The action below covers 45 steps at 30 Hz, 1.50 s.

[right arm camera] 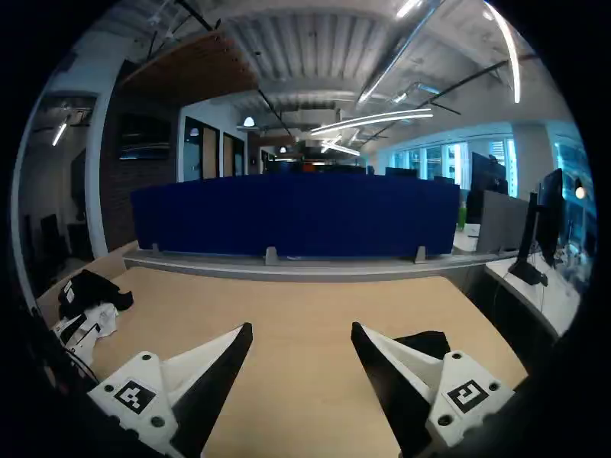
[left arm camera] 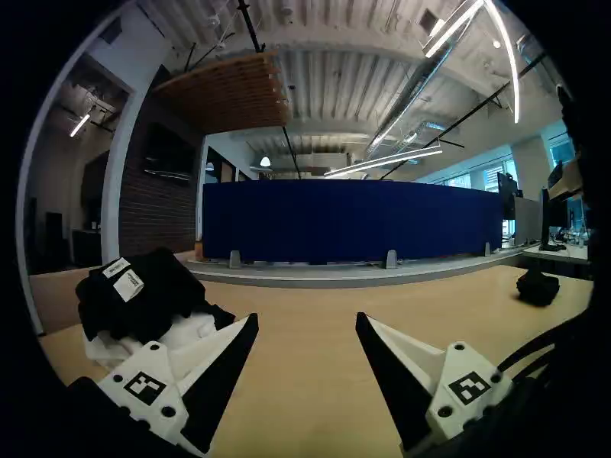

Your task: Fold towel

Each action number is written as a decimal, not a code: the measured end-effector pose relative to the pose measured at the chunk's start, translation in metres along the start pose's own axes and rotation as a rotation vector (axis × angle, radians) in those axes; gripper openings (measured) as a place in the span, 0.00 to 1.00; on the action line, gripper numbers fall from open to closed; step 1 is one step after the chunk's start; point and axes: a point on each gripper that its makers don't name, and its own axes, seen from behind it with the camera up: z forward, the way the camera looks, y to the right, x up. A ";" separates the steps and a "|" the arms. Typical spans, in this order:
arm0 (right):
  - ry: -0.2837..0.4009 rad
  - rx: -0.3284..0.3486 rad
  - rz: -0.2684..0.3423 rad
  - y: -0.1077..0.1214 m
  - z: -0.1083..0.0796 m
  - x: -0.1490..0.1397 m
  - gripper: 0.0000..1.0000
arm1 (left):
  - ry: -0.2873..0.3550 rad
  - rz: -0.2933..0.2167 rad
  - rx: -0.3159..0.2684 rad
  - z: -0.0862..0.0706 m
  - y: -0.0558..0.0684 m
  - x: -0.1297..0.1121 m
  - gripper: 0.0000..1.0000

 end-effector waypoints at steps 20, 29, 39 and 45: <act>0.099 0.003 0.046 0.033 -0.012 0.036 1.00 | -0.023 0.008 0.003 0.002 0.001 -0.005 0.95; 0.180 -0.031 0.081 0.076 -0.017 0.041 1.00 | -0.023 0.007 0.003 0.002 0.001 -0.005 0.95; 0.208 -0.032 0.096 0.097 -0.009 0.002 1.00 | -0.023 0.008 0.003 0.002 0.001 -0.005 0.95; 0.220 -0.029 0.113 0.104 0.005 -0.034 1.00 | -0.024 0.008 0.003 0.002 0.001 -0.005 0.95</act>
